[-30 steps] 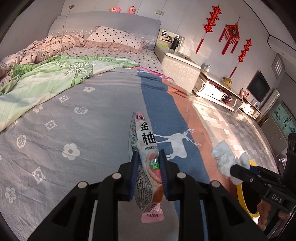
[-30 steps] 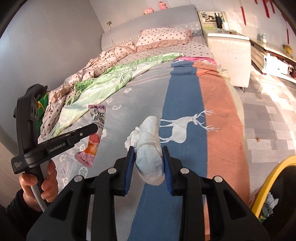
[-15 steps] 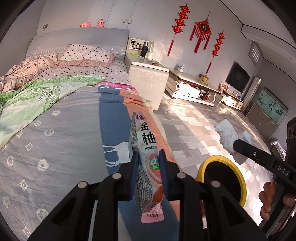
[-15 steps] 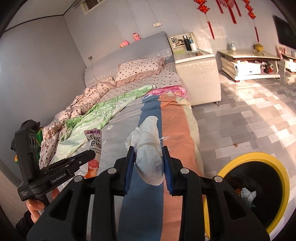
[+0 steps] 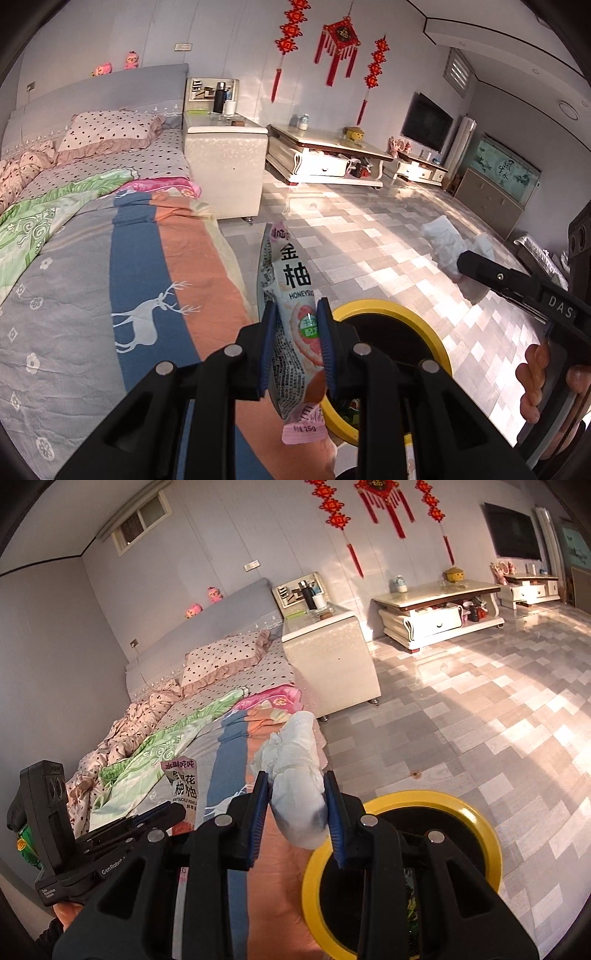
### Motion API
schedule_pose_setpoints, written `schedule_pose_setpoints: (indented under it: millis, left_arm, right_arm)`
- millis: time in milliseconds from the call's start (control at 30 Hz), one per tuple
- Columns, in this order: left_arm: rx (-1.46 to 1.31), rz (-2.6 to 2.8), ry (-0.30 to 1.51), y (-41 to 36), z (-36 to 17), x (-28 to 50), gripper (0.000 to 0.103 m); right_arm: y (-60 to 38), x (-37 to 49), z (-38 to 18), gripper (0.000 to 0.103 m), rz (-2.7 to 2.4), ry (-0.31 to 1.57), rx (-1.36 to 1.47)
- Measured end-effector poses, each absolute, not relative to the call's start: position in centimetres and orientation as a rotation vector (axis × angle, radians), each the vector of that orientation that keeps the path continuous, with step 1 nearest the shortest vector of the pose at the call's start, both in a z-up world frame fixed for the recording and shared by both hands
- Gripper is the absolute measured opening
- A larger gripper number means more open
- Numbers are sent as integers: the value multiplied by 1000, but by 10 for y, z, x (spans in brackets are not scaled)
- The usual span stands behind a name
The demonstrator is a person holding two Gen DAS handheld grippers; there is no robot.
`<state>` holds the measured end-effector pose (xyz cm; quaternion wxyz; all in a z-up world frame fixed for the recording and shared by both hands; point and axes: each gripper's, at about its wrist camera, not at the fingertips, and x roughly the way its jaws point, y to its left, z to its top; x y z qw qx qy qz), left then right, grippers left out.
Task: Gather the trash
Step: 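Lift the wrapper and tissue and carry them over the yellow bin, then open both grippers to drop the wrapper and tissue into the bin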
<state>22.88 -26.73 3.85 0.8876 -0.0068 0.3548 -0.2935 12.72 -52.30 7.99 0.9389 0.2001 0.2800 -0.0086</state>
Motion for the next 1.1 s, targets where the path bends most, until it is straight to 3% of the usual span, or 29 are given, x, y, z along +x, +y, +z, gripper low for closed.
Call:
schedule_pose_setpoints:
  millis: [467, 1033, 1100]
  left_arm:
    - [79, -722, 829, -361, -22, 218, 21]
    - [89, -769, 913, -383, -66, 218, 22]
    - [87, -779, 914, -383, -66, 218, 27]
  right_arm:
    - [-592, 115, 9, 29, -98, 671, 477]
    - [-611, 139, -47, 31, -144, 743, 539]
    - [-612, 140, -47, 32, -154, 742, 541]
